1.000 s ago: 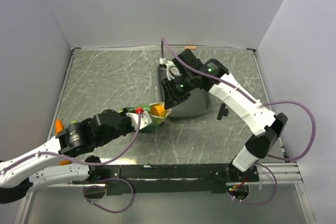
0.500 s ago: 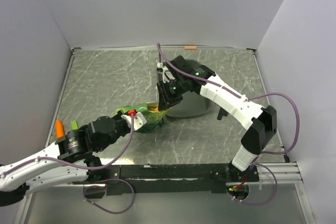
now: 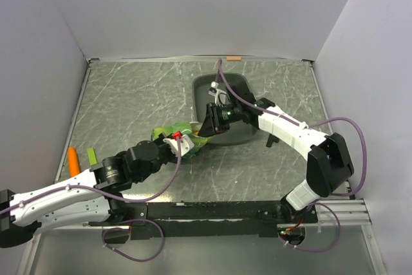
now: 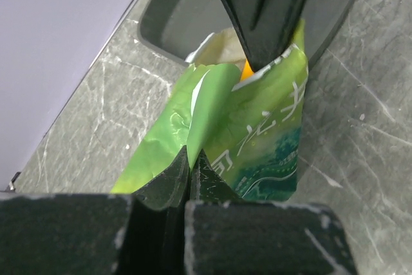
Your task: Fill the litter box with clean litter
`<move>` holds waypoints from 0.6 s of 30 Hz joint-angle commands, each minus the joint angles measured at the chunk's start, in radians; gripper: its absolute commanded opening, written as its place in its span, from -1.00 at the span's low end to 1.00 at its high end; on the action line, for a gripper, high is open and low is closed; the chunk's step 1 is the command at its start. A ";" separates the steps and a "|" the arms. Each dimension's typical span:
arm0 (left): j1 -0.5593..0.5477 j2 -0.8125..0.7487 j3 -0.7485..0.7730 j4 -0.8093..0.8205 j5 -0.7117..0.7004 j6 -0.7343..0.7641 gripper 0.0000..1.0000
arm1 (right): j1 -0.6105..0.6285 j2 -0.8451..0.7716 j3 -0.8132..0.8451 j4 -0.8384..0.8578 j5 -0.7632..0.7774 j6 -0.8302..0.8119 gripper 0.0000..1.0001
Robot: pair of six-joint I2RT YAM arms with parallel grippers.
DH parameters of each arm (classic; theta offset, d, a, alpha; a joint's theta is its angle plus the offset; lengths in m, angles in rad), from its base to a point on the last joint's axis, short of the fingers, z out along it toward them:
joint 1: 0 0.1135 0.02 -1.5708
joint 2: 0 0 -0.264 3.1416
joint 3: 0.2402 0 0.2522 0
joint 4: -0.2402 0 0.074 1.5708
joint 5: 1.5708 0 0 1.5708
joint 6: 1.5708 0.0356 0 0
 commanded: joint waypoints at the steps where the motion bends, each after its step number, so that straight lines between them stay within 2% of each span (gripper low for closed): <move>1: -0.002 0.070 0.015 0.084 0.045 -0.017 -0.99 | -0.021 -0.009 -0.180 0.159 -0.011 0.045 -1.00; 3: -0.002 0.092 0.026 0.107 0.062 -0.005 -0.99 | -0.023 -0.012 -0.256 0.271 -0.067 0.091 -1.00; 6: -0.002 0.124 0.051 0.113 0.080 -0.008 -0.98 | -0.023 -0.018 -0.309 0.337 -0.109 0.125 -1.00; 13: -0.002 0.139 0.066 0.141 0.091 -0.020 -0.98 | -0.049 -0.100 -0.352 0.342 -0.123 0.119 -1.00; 18: -0.003 0.150 0.058 0.172 0.105 -0.029 -0.99 | -0.106 -0.164 -0.450 0.442 -0.176 0.182 -1.00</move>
